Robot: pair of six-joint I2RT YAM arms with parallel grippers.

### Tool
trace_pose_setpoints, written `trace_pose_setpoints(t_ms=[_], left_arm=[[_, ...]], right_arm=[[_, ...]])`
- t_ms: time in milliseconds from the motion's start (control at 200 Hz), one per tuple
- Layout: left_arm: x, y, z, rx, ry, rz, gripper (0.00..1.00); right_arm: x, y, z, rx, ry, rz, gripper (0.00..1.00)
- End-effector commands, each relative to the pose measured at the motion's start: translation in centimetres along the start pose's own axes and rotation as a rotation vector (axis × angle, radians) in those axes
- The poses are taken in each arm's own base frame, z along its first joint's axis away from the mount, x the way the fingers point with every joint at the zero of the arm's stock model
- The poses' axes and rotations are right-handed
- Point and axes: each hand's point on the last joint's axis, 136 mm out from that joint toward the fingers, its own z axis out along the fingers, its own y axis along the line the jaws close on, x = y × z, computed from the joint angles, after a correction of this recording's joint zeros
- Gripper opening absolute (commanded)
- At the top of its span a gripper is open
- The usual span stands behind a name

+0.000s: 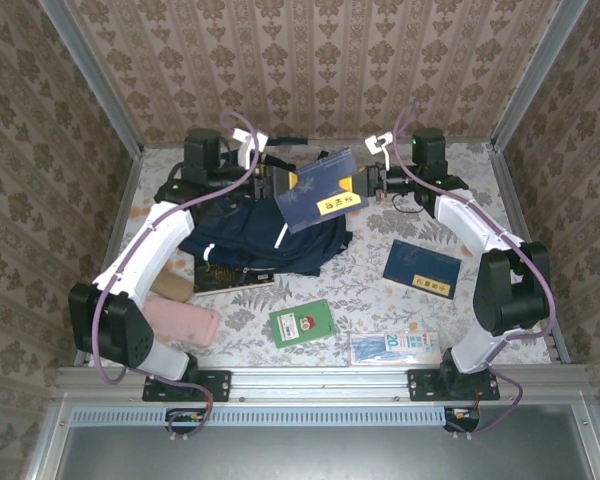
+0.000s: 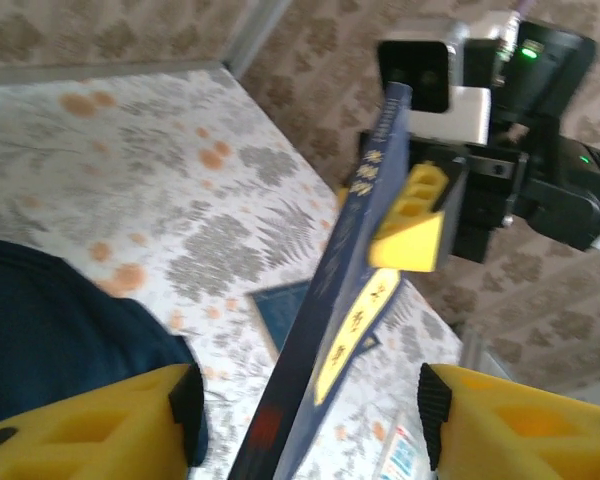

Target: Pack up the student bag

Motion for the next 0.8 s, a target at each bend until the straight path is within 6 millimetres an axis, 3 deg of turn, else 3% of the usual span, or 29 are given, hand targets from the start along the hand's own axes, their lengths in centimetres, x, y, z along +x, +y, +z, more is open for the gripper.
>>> trace_pose_setpoints(t_ms=[0, 95, 195, 295, 440, 550, 795], left_arm=[[-1.9, 2.2, -1.9, -0.082, -0.105, -0.098, 0.68], [-1.7, 3.9, -2.1, -0.116, -0.132, -0.186, 0.70], [-1.1, 5.1, -1.8, -0.128, -0.137, -0.258, 0.71], [-0.5, 5.5, -1.0, -0.081, -0.141, -0.353, 0.70], [0.0, 5.9, 0.2, -0.014, -0.131, -0.459, 0.71], [0.0, 6.0, 0.7, 0.038, -0.153, -0.502, 0.70], [1.9, 5.0, 3.9, 0.074, -0.067, -0.502, 0.70]], right_arm=[[-3.1, -1.1, -0.9, 0.077, -0.130, 0.075, 0.00], [-3.9, -2.1, -1.0, 0.117, -0.191, 0.258, 0.00], [-3.6, -3.1, -1.0, 0.140, -0.224, 0.432, 0.00], [-2.7, -4.3, -2.3, 0.226, -0.340, 0.550, 0.00], [0.0, -4.4, -3.3, 0.302, -0.348, 0.694, 0.00], [1.3, -4.0, -3.2, 0.260, -0.350, 0.772, 0.00], [2.4, -2.4, -3.1, 0.187, -0.363, 0.817, 0.00]])
